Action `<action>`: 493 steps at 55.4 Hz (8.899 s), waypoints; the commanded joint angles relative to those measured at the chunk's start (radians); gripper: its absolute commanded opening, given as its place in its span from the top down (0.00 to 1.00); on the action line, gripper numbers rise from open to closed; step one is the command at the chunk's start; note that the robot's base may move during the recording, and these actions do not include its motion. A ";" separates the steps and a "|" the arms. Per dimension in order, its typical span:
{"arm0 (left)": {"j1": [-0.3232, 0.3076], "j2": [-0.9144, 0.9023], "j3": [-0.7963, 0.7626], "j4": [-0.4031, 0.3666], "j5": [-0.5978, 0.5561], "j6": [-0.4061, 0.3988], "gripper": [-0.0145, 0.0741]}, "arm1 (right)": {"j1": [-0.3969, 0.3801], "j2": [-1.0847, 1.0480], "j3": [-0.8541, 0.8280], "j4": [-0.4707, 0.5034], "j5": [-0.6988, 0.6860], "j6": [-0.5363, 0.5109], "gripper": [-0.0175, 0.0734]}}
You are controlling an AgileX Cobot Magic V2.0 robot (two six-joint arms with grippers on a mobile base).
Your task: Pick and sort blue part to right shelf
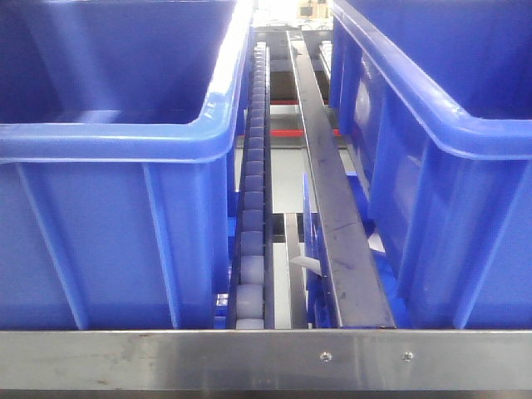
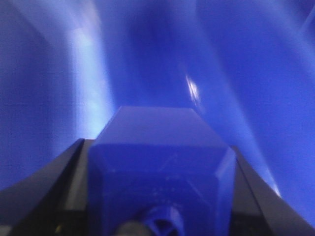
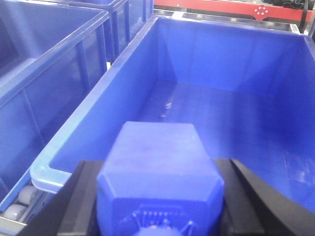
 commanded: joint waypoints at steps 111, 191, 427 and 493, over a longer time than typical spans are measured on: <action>0.222 -0.829 0.484 -0.306 -0.277 0.378 0.70 | -0.005 0.082 -0.046 0.006 -0.032 0.093 0.62; 0.222 -1.100 0.575 -0.277 -0.249 0.378 0.70 | -0.005 1.605 -0.841 -0.310 0.197 0.297 0.31; 0.479 -1.282 1.116 -0.559 -0.721 0.584 0.70 | -0.004 0.019 0.013 -0.341 -0.166 0.297 0.77; 0.479 -1.278 1.116 -0.559 -0.721 0.584 0.70 | -0.178 -0.092 0.497 -0.156 -0.637 0.177 0.77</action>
